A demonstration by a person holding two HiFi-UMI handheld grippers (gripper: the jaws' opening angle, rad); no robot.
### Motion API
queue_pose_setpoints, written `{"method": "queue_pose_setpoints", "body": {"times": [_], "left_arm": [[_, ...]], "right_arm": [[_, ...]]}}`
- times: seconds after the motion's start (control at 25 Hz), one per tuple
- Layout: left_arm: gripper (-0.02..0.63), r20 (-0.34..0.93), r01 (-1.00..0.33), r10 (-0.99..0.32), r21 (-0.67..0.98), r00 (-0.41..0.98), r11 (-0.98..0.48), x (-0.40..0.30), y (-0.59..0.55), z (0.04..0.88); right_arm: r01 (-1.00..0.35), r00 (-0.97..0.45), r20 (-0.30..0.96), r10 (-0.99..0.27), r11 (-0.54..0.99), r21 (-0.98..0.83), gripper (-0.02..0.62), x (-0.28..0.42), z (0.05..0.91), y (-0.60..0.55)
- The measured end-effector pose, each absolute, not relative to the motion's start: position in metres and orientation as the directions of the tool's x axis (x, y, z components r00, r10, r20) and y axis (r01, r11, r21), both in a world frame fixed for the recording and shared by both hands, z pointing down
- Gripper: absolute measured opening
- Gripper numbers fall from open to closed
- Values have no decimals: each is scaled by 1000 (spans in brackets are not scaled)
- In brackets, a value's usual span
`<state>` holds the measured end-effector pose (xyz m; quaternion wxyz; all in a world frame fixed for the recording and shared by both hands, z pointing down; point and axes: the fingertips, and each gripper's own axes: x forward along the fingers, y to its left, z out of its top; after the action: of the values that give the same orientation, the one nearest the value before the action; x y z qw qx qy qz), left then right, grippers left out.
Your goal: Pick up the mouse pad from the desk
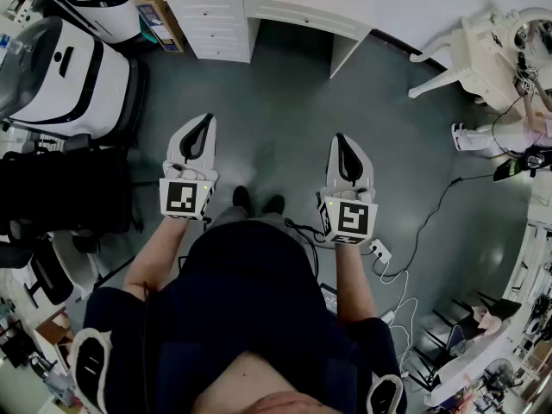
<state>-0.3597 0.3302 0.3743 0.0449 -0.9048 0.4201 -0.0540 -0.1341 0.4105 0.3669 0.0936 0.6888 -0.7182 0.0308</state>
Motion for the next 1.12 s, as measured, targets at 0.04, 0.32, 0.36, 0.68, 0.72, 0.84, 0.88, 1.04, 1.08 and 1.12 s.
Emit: {"method": "queue_pose_setpoints", "body": {"times": [0.04, 0.32, 0.36, 0.68, 0.72, 0.84, 0.88, 1.04, 1.08, 1.12], "left_arm": [[3, 62, -754, -763, -126, 643, -645, -359, 330, 375], [3, 63, -751, -760, -122, 646, -649, -354, 331, 374], [3, 64, -751, -760, -121, 647, -649, -354, 332, 375], [3, 74, -753, -761, -113, 644, -648, -354, 333, 376], [3, 75, -752, -760, -112, 645, -649, -354, 334, 376], [5, 77, -752, -759, -108, 646, -651, -354, 334, 378], [5, 78, -751, -759, -108, 647, -651, -353, 334, 379], [5, 80, -747, -755, -113, 651, -655, -348, 335, 379], [5, 82, -746, -754, -112, 652, -657, -348, 334, 379], [5, 83, -745, -753, -110, 653, -658, -347, 334, 379]], "right_arm": [[-995, -32, 179, -983, 48, 86, -3, -133, 367, 411], [-994, -30, 185, -982, 48, 93, -3, -131, 368, 412], [-994, -29, 185, -982, 47, 95, -3, -131, 368, 413], [-994, -20, 169, -985, 38, 107, -2, -131, 365, 418], [-993, -18, 167, -986, 37, 111, -2, -131, 364, 418], [-992, -20, 172, -985, 41, 116, -2, -131, 366, 418], [-992, -21, 175, -984, 42, 117, -2, -131, 367, 418], [-992, -27, 181, -983, 49, 119, -2, -129, 368, 419], [-992, -28, 182, -983, 51, 120, -2, -129, 367, 419], [-991, -31, 183, -983, 53, 119, -2, -129, 367, 419]]}}
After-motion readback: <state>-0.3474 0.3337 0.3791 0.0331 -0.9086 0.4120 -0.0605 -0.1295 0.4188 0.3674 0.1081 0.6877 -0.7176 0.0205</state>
